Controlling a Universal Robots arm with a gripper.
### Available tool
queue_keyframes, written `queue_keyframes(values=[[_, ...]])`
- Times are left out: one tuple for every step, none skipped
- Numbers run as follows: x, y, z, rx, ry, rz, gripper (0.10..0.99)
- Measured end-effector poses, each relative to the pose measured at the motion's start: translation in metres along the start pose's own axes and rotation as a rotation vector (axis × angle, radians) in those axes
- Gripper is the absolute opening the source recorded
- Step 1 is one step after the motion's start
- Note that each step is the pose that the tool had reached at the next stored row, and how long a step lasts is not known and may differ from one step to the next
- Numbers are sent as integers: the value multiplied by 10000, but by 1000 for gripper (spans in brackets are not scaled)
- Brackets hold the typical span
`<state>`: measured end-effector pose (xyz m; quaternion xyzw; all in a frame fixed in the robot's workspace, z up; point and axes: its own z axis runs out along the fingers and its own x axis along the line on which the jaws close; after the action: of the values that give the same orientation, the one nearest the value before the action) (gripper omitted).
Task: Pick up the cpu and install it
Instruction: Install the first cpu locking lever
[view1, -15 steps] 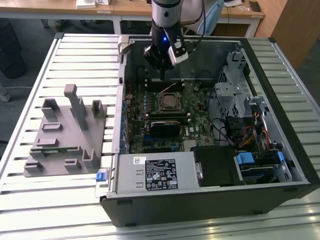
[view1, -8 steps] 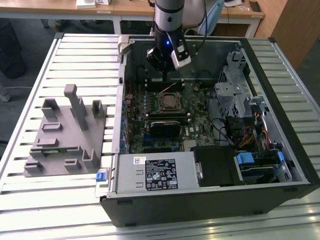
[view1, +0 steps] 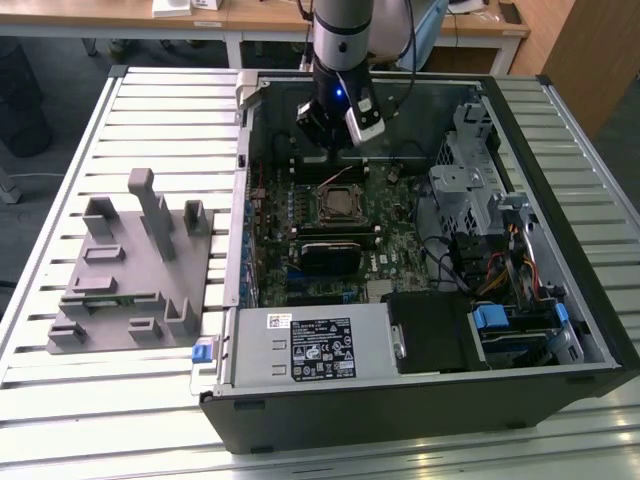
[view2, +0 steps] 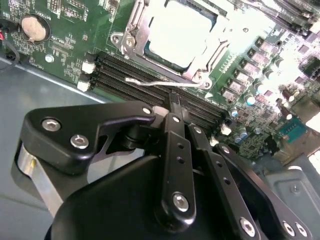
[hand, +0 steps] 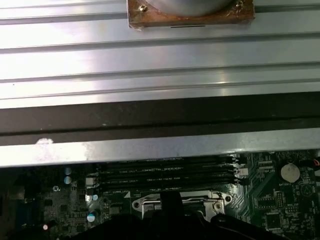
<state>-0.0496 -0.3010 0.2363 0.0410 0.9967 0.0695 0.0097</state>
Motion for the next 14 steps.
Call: queue_keyframes(values=[[-5,-1,4,1,1,0,106],[-9,-1,8,3,1,0,106],[-14,-1,11,3,1,1,106],[-18,-1,14,3,2,0,106],[-22,-1,17,7,1,1,106],[-26,-2,19,20,0,0,106],[-29,-2,23,37,-2,0,106],[-32,-2,27,59,-3,0,106],[-35,-3,32,75,-5,-1,106],[-38,-3,37,88,-7,-2,106],[-42,-3,43,95,-6,-3,106],[-47,-4,49,97,-6,-2,106],[-55,-4,56,96,-7,-2,106],[-63,-4,63,97,-6,-2,106]])
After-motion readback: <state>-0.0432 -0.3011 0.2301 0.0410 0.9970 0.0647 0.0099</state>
